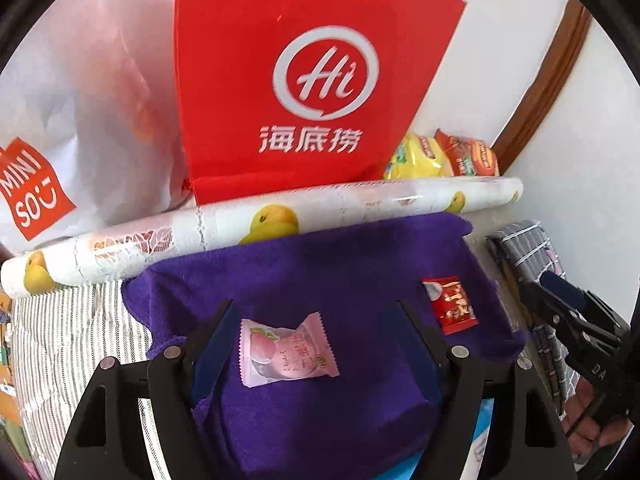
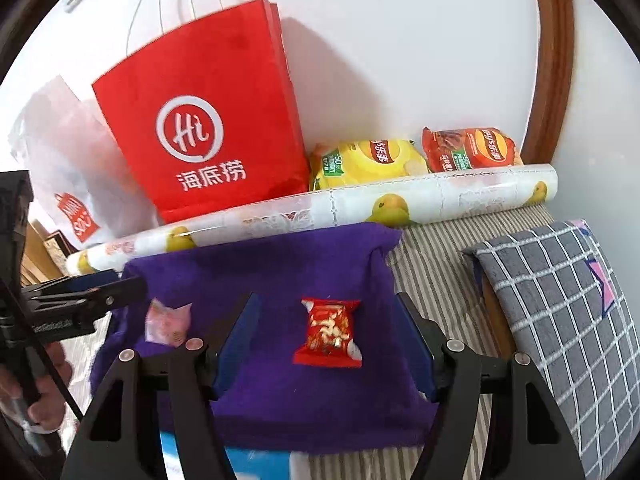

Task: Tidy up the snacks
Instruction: 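Withdraw both grippers from the towel back toward the snack pile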

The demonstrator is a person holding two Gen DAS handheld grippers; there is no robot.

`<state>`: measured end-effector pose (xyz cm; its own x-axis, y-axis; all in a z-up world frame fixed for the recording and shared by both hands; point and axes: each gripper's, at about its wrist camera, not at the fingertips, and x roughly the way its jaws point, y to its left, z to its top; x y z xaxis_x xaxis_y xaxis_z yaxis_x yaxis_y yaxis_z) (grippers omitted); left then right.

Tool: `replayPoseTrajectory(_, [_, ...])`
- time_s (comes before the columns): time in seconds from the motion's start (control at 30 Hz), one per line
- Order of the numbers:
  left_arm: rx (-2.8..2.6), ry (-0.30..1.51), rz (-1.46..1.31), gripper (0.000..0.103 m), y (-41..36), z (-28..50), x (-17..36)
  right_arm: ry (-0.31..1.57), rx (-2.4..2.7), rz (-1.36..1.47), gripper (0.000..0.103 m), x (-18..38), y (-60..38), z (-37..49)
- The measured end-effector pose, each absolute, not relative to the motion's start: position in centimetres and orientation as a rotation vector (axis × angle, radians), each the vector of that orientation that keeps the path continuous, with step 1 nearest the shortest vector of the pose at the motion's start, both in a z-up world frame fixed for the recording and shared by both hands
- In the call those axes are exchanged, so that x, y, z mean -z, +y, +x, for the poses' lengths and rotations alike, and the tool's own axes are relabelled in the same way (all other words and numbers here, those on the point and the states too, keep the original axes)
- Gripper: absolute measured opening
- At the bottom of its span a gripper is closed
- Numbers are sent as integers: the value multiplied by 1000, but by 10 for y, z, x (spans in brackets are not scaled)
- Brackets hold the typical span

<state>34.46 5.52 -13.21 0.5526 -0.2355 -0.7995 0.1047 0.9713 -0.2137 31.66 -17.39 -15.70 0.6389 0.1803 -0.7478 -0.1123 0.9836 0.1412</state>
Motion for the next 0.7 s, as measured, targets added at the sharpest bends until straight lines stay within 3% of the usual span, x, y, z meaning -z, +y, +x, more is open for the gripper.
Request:
replayPoseTrajectory(0.53, [248, 804, -92, 76, 28, 295, 70, 860, -118, 98, 69, 124, -200, 222])
replayPoseTrajectory(0.7, [270, 825, -145, 76, 31, 264, 65, 869, -115, 96, 69, 119, -206, 189])
